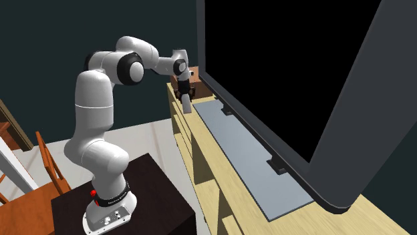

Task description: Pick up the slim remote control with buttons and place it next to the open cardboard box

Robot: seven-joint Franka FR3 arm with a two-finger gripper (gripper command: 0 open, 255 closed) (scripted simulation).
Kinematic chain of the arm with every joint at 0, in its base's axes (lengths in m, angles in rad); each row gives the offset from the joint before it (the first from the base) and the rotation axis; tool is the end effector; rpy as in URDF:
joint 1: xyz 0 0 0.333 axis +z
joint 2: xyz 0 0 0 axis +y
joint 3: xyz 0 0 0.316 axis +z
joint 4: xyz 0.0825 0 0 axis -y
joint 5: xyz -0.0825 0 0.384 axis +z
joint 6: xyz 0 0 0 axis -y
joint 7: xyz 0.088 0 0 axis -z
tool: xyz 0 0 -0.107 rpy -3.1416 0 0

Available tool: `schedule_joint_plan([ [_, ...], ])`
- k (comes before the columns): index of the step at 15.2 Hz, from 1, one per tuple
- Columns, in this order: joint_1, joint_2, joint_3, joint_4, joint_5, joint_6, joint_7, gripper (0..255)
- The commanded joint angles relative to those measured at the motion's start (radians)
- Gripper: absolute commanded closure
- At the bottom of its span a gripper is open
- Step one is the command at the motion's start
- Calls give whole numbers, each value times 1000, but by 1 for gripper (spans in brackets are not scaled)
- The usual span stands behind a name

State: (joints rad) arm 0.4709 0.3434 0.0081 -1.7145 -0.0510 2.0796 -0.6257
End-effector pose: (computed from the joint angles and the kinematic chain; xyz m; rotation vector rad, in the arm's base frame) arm 0.5803 0.2980 0.3909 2.6176 1.6568 0.0288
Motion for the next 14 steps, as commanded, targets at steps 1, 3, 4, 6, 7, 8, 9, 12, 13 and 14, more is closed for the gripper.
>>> schedule_joint_plan([
  [1,0,20,-1,-22,-1,21,2,255],
  [3,0,31,-1,-34,-2,44,3,255],
  [4,0,35,-1,-38,-2,53,4,255],
  [6,0,35,-1,-38,-2,53,4,255],
  [7,-1,35,-1,-38,-2,53,4,255],
  [8,0,35,-1,-38,-2,53,4,255],
  [9,-1,35,-1,-38,-2,53,4,255],
  [12,-1,36,-1,-37,-2,52,4,0],
  [13,-1,35,-1,-38,-2,53,3,0],
  [14,-1,35,-2,-38,-2,53,3,0],
])
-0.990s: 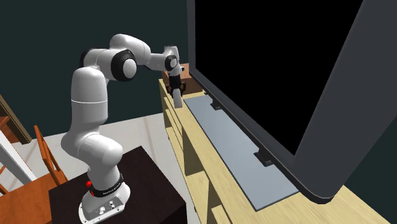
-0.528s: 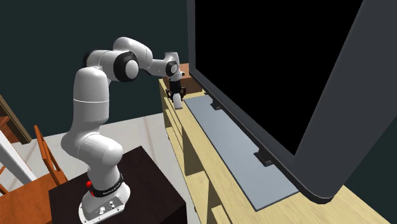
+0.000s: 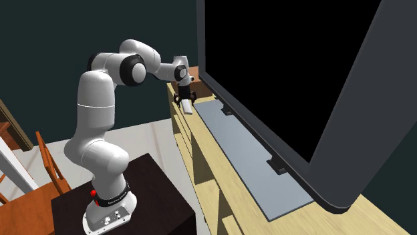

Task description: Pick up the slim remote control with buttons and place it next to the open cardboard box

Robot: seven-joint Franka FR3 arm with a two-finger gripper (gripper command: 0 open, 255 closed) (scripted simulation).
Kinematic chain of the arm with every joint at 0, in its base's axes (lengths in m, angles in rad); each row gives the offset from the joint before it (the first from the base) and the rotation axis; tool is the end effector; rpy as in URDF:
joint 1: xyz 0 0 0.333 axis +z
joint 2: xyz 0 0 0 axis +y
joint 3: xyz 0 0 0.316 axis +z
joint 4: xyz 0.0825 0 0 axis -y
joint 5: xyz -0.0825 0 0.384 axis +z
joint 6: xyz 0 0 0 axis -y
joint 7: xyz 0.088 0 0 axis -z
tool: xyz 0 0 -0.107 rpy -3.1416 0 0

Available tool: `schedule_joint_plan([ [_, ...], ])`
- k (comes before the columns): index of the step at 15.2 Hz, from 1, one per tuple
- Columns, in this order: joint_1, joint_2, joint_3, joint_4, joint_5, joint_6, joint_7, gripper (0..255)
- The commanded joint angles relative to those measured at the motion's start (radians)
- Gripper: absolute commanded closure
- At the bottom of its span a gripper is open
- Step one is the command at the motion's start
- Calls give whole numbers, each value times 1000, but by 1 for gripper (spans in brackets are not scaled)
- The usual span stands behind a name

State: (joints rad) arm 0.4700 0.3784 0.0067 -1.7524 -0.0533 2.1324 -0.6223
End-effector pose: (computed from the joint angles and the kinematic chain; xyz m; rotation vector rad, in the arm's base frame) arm 0.5795 0.2962 0.3553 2.6199 1.6551 -0.0023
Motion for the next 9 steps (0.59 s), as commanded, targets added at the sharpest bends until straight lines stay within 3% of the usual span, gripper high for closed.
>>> schedule_joint_plan([
  [1,0,0,0,0,0,0,0,0],
  [3,0,0,0,0,0,0,0,0],
  [7,3,-47,2,63,3,-110,-1,0],
  [9,3,-47,2,62,3,-110,-1,0],
])
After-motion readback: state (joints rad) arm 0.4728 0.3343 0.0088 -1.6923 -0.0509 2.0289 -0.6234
